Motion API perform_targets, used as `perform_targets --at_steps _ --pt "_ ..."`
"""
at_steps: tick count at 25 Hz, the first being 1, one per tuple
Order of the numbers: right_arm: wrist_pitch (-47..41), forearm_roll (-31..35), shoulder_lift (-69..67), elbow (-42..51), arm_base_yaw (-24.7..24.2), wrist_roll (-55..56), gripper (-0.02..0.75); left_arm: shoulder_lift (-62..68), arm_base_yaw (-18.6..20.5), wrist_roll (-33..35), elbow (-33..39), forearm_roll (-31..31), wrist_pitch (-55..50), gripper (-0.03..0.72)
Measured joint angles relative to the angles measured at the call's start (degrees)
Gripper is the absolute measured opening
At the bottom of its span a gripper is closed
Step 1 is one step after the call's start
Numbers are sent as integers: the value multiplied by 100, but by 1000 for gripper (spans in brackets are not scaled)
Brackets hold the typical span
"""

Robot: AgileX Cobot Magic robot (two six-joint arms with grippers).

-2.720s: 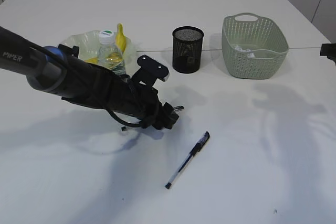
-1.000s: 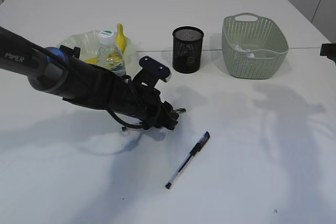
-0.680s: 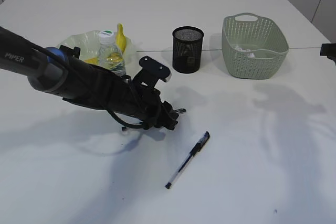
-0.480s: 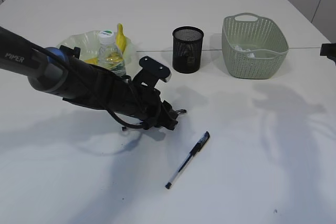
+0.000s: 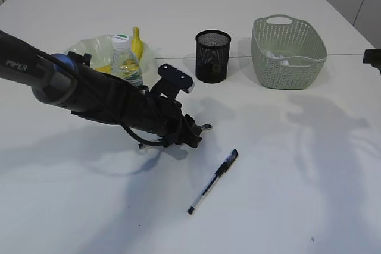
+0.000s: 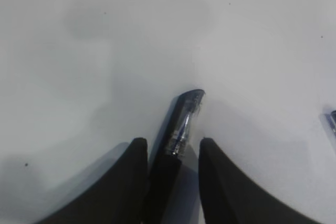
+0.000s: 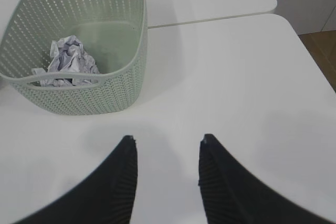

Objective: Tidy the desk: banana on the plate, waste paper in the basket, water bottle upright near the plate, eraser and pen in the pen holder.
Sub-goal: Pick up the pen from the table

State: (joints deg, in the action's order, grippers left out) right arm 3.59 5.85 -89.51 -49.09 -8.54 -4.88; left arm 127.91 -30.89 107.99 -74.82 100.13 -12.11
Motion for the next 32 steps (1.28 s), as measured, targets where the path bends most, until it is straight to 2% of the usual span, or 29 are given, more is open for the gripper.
perform_targets --at_steps 13,20,32 --pt "0 0 0 0 0 0 300 0 0 0 0 10 -81 221" --pt "0 0 0 0 0 0 300 0 0 0 0 10 -107 98" --pt "0 0 0 0 0 0 300 2 0 -9 0 183 -230 77"
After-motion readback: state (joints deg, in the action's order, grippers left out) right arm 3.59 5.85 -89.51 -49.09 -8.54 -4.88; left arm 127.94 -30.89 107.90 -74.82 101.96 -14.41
